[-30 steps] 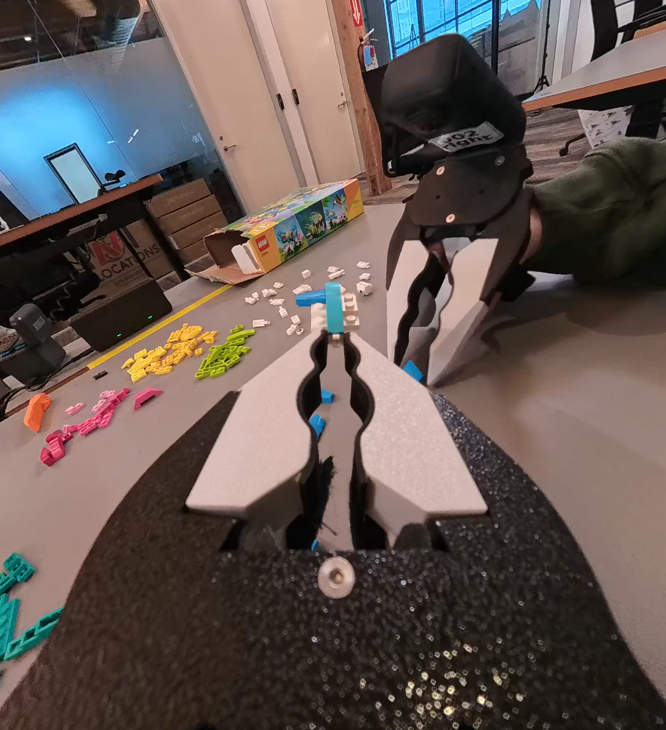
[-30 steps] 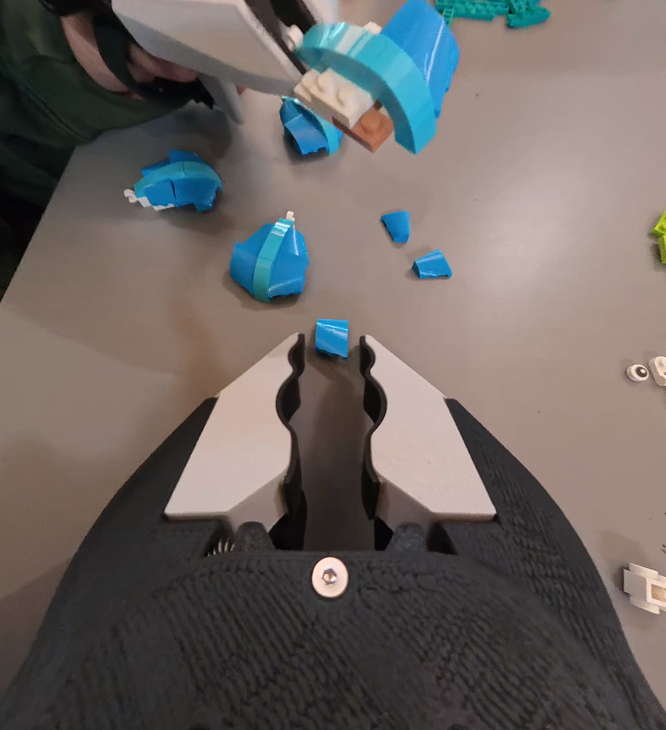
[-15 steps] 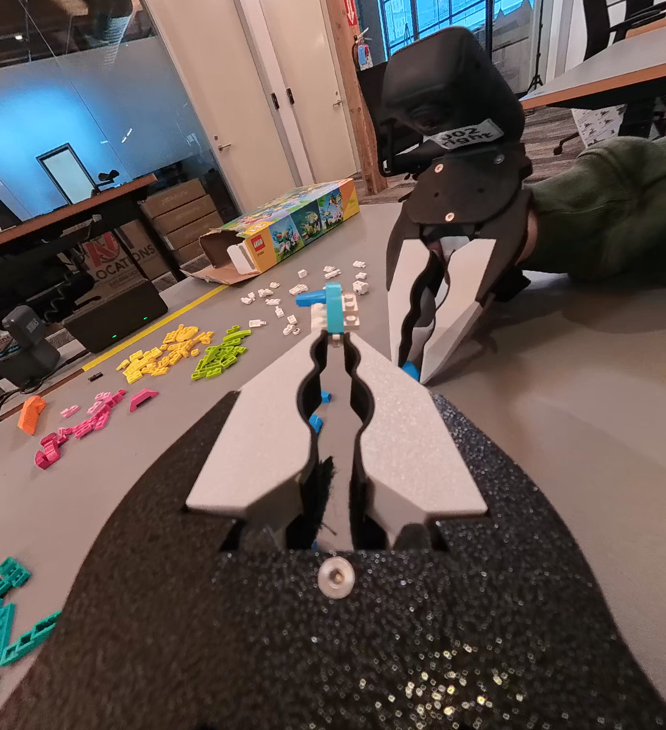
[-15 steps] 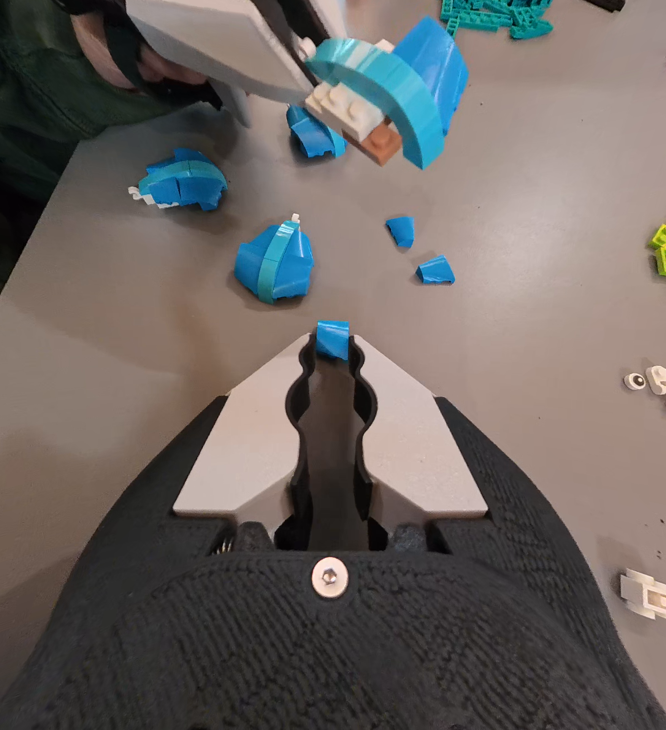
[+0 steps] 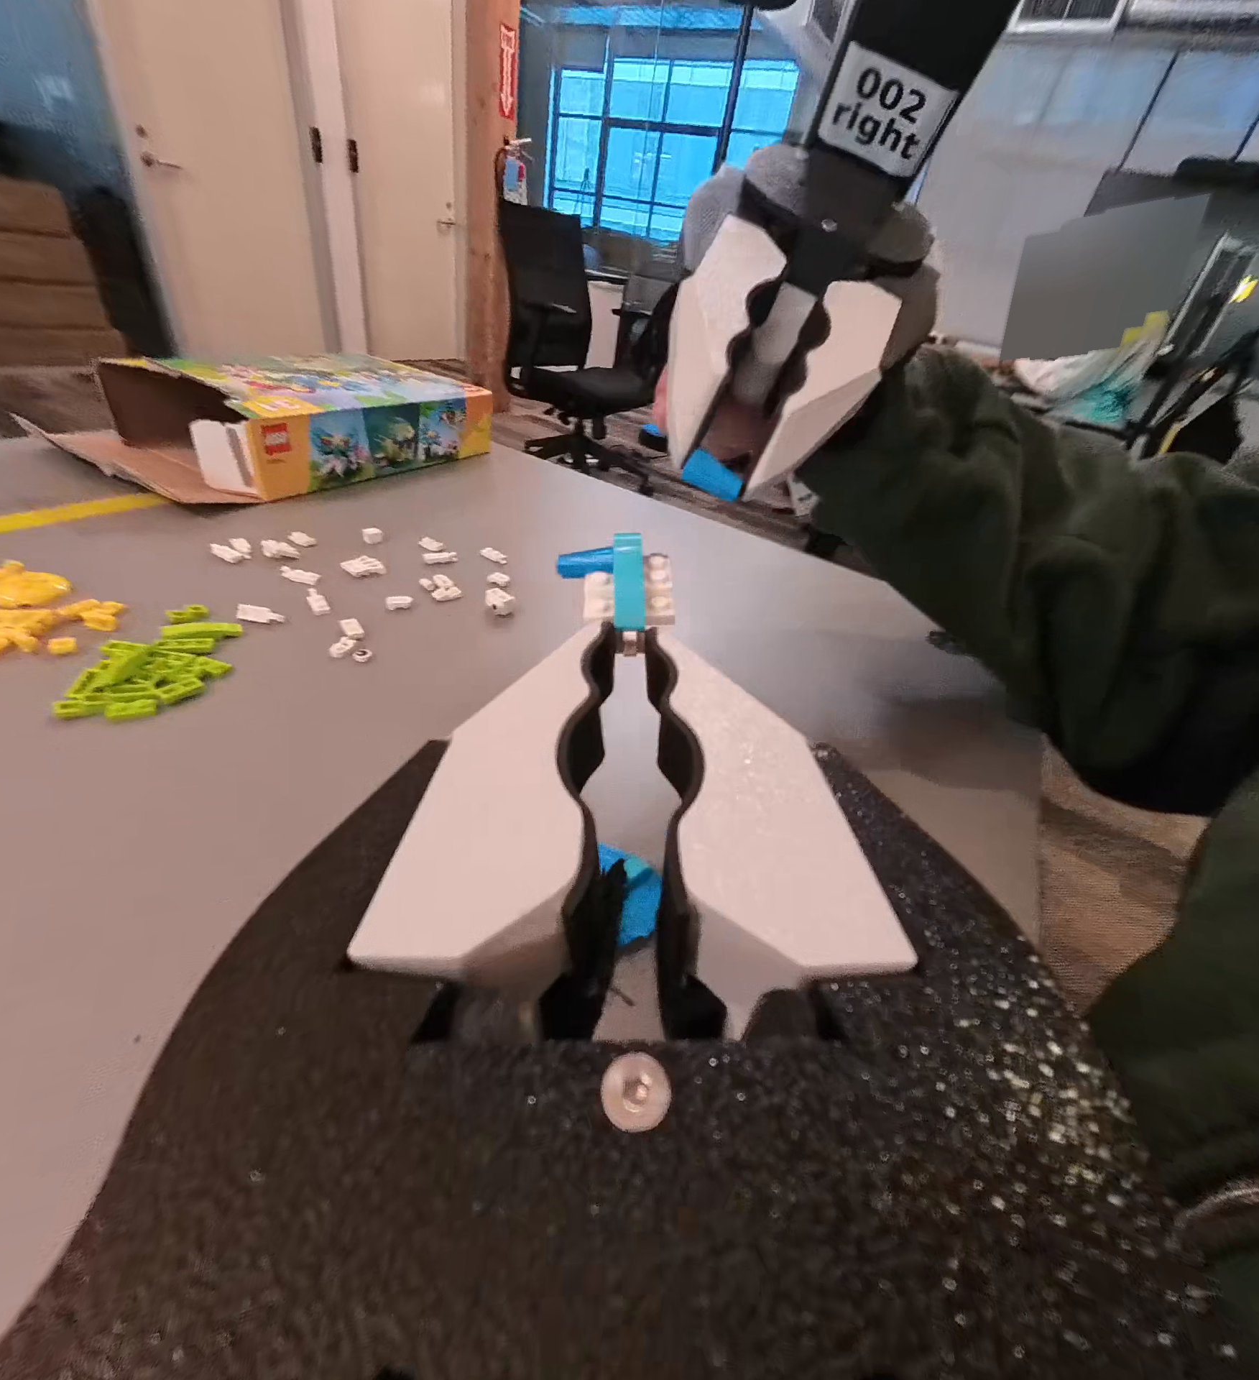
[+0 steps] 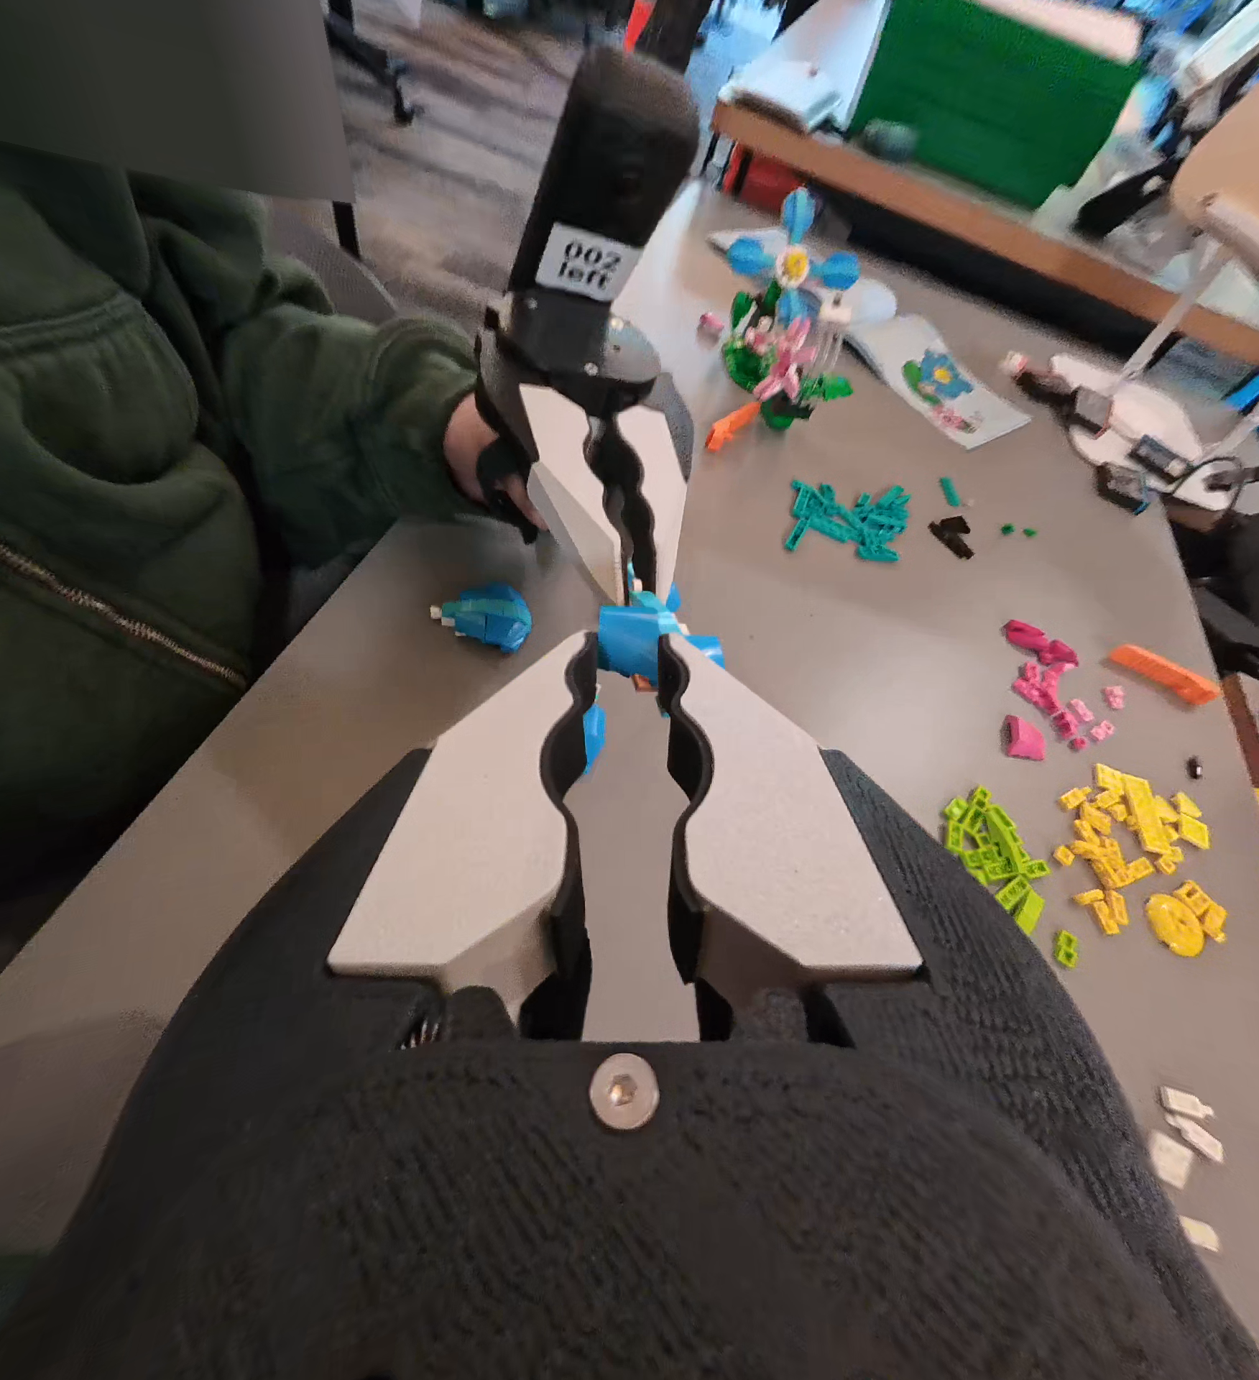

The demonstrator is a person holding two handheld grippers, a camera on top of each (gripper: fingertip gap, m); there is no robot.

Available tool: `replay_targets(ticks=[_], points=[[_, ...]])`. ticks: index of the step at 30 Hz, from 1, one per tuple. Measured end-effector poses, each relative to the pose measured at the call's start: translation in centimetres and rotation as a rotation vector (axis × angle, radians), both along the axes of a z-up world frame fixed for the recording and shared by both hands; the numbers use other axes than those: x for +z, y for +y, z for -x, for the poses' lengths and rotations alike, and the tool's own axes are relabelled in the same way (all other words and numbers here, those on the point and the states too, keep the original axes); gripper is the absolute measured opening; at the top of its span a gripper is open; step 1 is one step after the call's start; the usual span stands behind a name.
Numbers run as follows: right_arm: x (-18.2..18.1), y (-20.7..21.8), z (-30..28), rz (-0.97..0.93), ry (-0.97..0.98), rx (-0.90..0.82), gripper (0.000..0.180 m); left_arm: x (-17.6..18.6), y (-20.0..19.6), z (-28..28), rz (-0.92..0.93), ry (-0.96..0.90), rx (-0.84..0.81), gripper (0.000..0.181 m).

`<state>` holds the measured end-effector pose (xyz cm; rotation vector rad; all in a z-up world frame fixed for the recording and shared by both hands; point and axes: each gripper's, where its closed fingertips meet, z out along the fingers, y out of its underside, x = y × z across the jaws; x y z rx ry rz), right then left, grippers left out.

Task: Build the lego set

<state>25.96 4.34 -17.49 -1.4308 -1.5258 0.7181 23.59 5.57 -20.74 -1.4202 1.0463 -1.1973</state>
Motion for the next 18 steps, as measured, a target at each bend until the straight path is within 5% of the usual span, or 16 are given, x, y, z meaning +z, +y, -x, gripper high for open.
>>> replay_targets(ticks=[11, 18], points=[[-1.2, -0.8, 1.0, 0.060, -0.190, 0.107, 0.014, 0.6, -1.3, 0.1, 0.026, -0.049, -0.082, 0.006], [0.1, -2.4, 1.5, -0.105, -0.183, 0.141, 0.015, 2.1, -2.5, 0.7, -0.318, -0.135, -0.027, 0.005]])
